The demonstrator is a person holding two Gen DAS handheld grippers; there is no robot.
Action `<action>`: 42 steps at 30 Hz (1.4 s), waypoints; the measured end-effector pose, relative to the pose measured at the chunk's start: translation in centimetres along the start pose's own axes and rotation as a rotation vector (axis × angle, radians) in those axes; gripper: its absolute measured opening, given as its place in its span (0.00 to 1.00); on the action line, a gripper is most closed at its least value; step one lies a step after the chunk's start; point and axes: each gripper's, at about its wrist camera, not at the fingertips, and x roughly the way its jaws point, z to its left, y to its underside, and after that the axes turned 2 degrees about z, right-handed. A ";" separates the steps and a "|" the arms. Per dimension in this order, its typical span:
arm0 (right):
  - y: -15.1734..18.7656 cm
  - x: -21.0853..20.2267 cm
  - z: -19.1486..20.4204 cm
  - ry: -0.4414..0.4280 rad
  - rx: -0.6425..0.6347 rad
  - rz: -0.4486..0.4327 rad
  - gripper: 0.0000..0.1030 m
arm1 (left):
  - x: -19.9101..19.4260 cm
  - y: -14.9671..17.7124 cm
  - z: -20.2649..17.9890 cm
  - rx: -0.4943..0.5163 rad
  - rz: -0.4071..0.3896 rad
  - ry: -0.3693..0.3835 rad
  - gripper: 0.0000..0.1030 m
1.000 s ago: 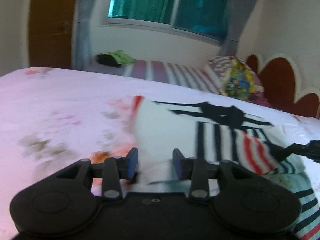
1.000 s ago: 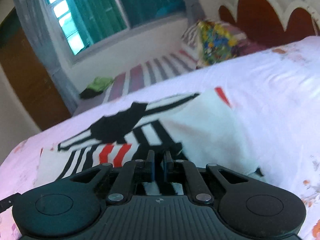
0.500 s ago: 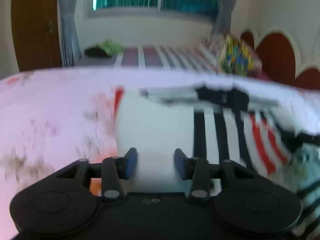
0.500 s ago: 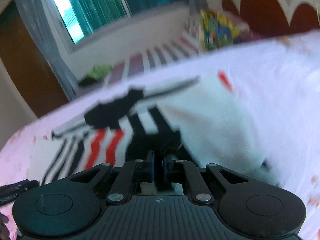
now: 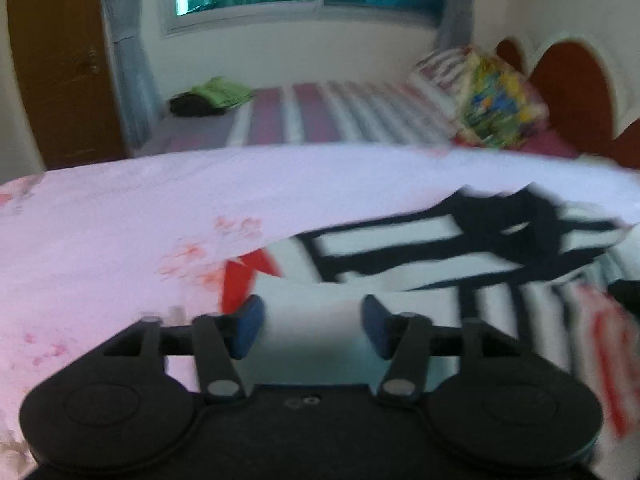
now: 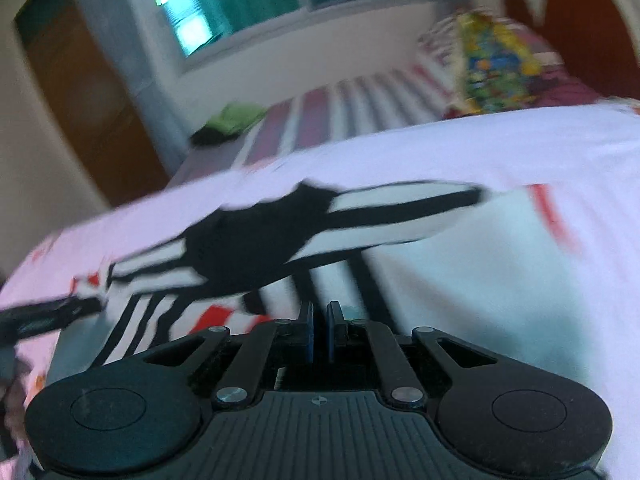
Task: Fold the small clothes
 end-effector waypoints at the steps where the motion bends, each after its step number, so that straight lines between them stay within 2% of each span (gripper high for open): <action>1: 0.1 0.4 0.3 0.017 -0.009 -0.008 0.06 | 0.1 0.1 0.0 0.014 -0.007 -0.031 0.76; 3: 0.1 0.9 0.0 0.026 0.021 -0.018 0.06 | 0.0 0.2 0.1 0.033 -0.014 -0.098 0.77; 6: -0.1 1.2 -0.5 0.008 0.064 -0.025 0.06 | 0.3 0.4 1.4 -0.025 -0.004 -0.067 0.78; 8: -0.1 1.1 -0.7 0.000 0.059 -0.028 0.06 | 0.4 0.5 1.9 -0.038 -0.005 -0.052 0.80; 10: -0.1 0.6 -1.0 -0.009 0.071 -0.033 0.06 | 0.0 0.1 1.9 -0.039 -0.002 -0.055 0.78; 11: 0.0 0.1 -1.1 -0.005 0.074 -0.040 0.06 | -0.7 -0.1 1.8 -0.040 -0.028 -0.072 0.74; 13: 0.0 -0.7 -1.5 -0.004 0.077 -0.060 0.06 | -1.9 0.1 1.8 -0.046 -0.105 -0.072 0.74; 16: 0.0 -1.1 -2.0 -0.005 0.086 -0.066 0.06 | -2.0 0.1 2.6 -0.104 -0.118 -0.084 0.70; 19: 0.1 -1.2 -2.1 -0.005 0.079 -0.062 0.06 | -0.9 0.0 4.2 -0.201 -0.062 -0.038 0.40; 22: 0.3 -1.4 -2.4 -0.003 0.090 -0.064 0.06 | 1.2 0.3 6.0 -0.349 -0.007 0.077 0.39; 24: 0.5 -1.4 -2.6 -0.007 0.099 -0.059 0.06 | 1.7 0.5 7.2 -0.402 -0.016 0.121 0.06; 26: 0.7 -1.3 -2.7 -0.002 0.097 -0.057 0.06 | 1.8 0.7 8.4 -0.505 -0.018 0.157 0.07; 29: 0.8 -1.0 -2.7 0.000 0.093 -0.051 0.06 | 2.0 1.4 8.0 -0.488 -0.038 0.133 0.07; 32: 0.7 -1.1 -2.8 0.000 0.091 -0.048 0.06 | 1.8 1.8 8.4 -0.559 -0.062 0.131 0.07; 34: 0.7 -1.4 -2.9 -0.004 0.090 -0.050 0.06 | 1.4 1.7 8.5 -0.563 -0.080 0.129 0.07; 37: 0.9 -1.4 -3.1 -0.013 0.085 -0.048 0.06 | 0.7 1.6 8.2 -0.536 -0.118 0.118 0.07; 39: 1.1 -1.3 -3.4 -0.025 0.093 -0.051 0.06 | 1.7 1.6 7.6 -0.458 -0.069 0.068 0.14; 40: 1.0 -1.3 -3.5 -0.027 0.100 -0.050 0.06 | 1.9 1.6 7.4 -0.426 -0.081 0.064 0.15; 42: 0.9 -2.0 -3.5 -0.009 0.107 -0.062 0.06 | 1.5 0.8 7.1 -0.369 -0.058 0.030 0.29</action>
